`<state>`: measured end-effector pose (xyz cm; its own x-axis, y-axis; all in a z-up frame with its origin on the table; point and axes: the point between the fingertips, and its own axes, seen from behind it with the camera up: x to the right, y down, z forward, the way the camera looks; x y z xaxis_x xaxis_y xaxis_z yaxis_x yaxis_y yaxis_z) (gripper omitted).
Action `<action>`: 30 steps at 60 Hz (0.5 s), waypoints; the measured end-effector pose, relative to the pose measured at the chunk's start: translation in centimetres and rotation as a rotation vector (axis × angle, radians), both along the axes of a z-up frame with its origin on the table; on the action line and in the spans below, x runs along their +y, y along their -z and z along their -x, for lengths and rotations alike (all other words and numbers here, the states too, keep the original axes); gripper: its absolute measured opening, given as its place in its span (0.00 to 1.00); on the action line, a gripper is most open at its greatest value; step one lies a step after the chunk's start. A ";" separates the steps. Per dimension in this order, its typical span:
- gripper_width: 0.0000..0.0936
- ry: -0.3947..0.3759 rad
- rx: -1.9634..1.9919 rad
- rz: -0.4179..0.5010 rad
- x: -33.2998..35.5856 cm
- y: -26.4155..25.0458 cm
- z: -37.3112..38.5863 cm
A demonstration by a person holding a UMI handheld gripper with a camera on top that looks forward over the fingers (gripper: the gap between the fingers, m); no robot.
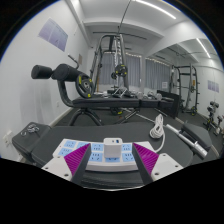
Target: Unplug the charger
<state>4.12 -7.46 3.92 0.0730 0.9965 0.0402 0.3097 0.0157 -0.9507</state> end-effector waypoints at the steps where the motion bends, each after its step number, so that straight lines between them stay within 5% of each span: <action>1: 0.92 0.000 0.000 0.001 0.0 0.2 0.6; 13: 0.80 -0.005 0.004 0.020 0.0 1.7 4.4; 16: 0.33 0.011 -0.010 0.008 1.1 1.9 4.5; 20: 0.22 0.001 0.030 0.013 0.9 0.4 4.8; 30: 0.21 -0.012 0.246 0.053 2.9 -13.1 4.5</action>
